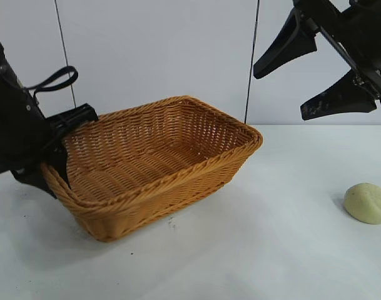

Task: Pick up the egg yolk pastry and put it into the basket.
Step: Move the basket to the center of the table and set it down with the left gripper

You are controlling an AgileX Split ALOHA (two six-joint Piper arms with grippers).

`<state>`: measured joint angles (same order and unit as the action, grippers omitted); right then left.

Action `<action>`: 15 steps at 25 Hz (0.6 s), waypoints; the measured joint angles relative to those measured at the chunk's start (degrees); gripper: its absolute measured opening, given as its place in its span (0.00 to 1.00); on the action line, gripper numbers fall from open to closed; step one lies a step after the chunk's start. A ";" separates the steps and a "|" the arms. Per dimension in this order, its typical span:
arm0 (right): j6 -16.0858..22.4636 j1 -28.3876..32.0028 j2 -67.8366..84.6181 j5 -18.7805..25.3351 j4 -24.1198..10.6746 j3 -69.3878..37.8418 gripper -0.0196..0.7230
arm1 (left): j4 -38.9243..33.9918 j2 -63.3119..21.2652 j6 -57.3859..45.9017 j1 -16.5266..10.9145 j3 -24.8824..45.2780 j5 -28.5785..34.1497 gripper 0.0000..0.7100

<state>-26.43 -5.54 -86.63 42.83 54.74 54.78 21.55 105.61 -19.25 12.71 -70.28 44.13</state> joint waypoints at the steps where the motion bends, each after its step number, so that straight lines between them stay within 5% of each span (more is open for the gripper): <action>1: 0.00 0.00 0.00 0.00 0.00 0.00 0.87 | 0.00 0.99 2.77 -0.15 -1.45 2.02 0.12; 4: 0.00 0.00 0.00 0.06 0.00 0.00 0.87 | -0.05 3.95 7.45 0.09 -4.40 6.44 0.12; 15: 0.00 0.00 0.00 0.43 0.00 0.00 0.87 | 1.12 9.09 10.75 2.85 -8.75 6.72 0.12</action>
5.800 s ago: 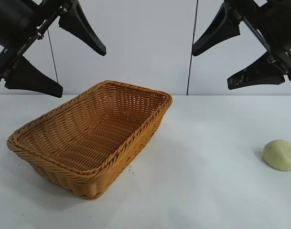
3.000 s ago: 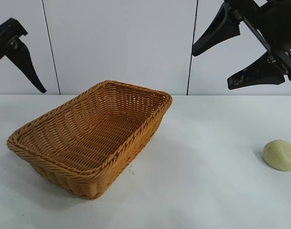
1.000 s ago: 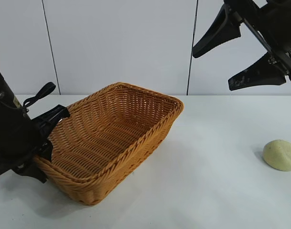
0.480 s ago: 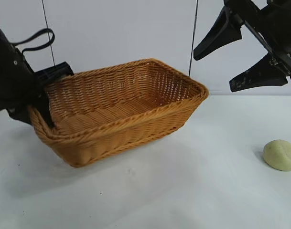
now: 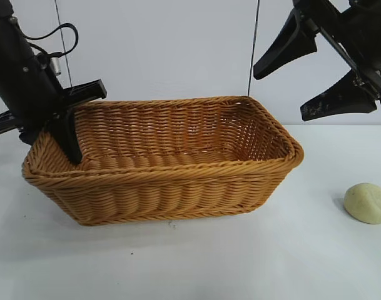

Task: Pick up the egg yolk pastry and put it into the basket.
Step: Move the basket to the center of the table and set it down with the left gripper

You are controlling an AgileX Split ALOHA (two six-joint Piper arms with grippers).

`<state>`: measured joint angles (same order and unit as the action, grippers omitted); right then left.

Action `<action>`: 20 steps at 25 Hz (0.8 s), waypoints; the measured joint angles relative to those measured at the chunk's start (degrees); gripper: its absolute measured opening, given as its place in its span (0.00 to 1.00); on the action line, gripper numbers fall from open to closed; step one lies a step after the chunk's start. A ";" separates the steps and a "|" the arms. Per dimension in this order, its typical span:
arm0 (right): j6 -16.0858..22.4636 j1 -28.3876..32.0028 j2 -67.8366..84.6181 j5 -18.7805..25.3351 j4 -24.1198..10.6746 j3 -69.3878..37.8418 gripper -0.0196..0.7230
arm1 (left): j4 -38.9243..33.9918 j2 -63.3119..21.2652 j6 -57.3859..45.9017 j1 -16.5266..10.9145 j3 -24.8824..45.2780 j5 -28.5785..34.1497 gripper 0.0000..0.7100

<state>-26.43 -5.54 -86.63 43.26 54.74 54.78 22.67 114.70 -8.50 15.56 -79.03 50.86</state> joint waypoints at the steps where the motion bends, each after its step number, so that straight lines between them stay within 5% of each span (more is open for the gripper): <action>1: 0.00 0.00 0.00 0.00 0.00 0.00 0.87 | 0.06 0.54 0.40 0.05 -0.09 -0.06 0.12; 20: 0.00 0.00 0.00 -0.04 0.00 0.00 0.87 | -0.26 6.50 4.00 0.20 -0.35 -4.58 0.13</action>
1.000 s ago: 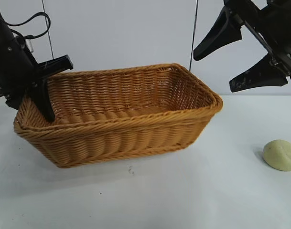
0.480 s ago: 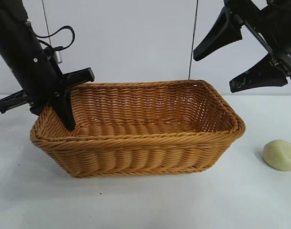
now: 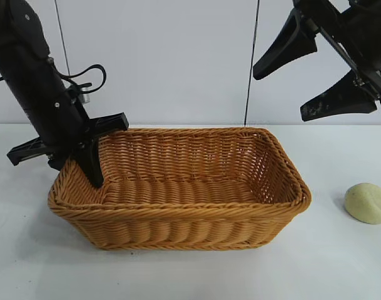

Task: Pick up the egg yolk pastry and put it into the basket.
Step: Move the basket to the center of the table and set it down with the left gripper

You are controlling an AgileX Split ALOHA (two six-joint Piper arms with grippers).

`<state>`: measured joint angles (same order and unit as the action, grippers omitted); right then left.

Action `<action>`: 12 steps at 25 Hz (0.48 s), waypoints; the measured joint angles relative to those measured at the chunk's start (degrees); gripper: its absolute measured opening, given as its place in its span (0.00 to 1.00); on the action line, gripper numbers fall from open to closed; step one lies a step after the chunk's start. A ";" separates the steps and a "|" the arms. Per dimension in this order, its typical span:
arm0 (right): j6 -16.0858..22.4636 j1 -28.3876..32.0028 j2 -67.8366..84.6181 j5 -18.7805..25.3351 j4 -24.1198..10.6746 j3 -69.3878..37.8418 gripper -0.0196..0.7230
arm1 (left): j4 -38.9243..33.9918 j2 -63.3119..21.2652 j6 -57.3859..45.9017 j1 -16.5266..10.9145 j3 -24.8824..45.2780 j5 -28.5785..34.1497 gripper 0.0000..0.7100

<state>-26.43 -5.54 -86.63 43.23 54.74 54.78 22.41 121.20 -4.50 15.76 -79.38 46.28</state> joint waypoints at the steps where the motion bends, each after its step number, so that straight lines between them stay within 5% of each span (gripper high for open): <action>1: 0.00 0.00 0.00 0.00 0.00 0.00 0.87 | 0.00 0.00 0.00 0.00 0.00 0.00 0.14; 4: 0.00 0.00 0.00 0.00 0.00 0.00 0.87 | 0.10 0.00 0.00 0.00 0.00 0.05 0.27; 9: 0.00 0.00 0.00 0.00 0.00 0.00 0.87 | 0.25 0.00 0.00 0.00 -0.19 0.57 0.74; 12: 0.00 0.00 0.00 0.00 -0.07 0.00 0.87 | 0.25 -0.15 0.00 0.00 -1.30 2.58 0.86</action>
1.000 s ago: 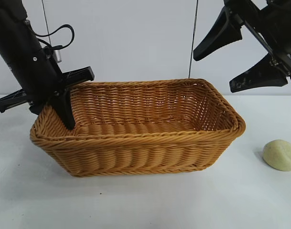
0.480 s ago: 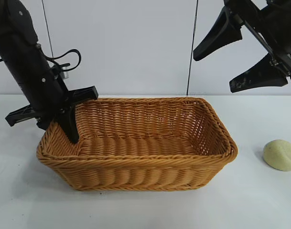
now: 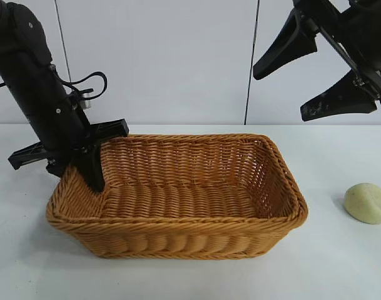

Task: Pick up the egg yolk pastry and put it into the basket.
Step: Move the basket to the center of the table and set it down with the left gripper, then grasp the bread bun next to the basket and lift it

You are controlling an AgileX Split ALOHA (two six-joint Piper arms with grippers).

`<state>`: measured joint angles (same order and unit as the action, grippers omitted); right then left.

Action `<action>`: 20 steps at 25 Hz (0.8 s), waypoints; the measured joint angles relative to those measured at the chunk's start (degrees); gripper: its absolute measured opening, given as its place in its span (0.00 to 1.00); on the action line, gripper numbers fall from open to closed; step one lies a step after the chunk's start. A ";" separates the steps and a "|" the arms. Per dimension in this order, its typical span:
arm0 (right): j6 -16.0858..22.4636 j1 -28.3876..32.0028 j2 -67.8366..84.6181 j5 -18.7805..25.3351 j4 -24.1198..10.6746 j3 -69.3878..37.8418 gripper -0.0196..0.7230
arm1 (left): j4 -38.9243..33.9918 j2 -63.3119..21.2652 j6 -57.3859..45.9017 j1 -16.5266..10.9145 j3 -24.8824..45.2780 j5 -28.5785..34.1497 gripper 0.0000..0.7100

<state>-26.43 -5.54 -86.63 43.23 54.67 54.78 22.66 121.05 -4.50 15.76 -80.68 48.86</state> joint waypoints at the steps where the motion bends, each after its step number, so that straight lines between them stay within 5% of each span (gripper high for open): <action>1: 0.00 0.00 0.00 0.00 0.00 0.00 0.87 | 0.00 -0.36 0.00 0.00 -0.39 0.83 0.88; 14: 0.00 0.00 0.00 0.00 0.00 0.00 0.87 | -9.10 -7.74 -0.50 -0.52 -16.89 14.08 0.91; 20: 0.00 0.00 0.00 0.05 0.00 0.00 0.87 | -14.65 -7.76 -0.73 -6.06 -17.72 17.25 0.91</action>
<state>-26.43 -5.54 -86.63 43.28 54.67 54.78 8.02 113.29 -5.23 9.70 -98.40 66.11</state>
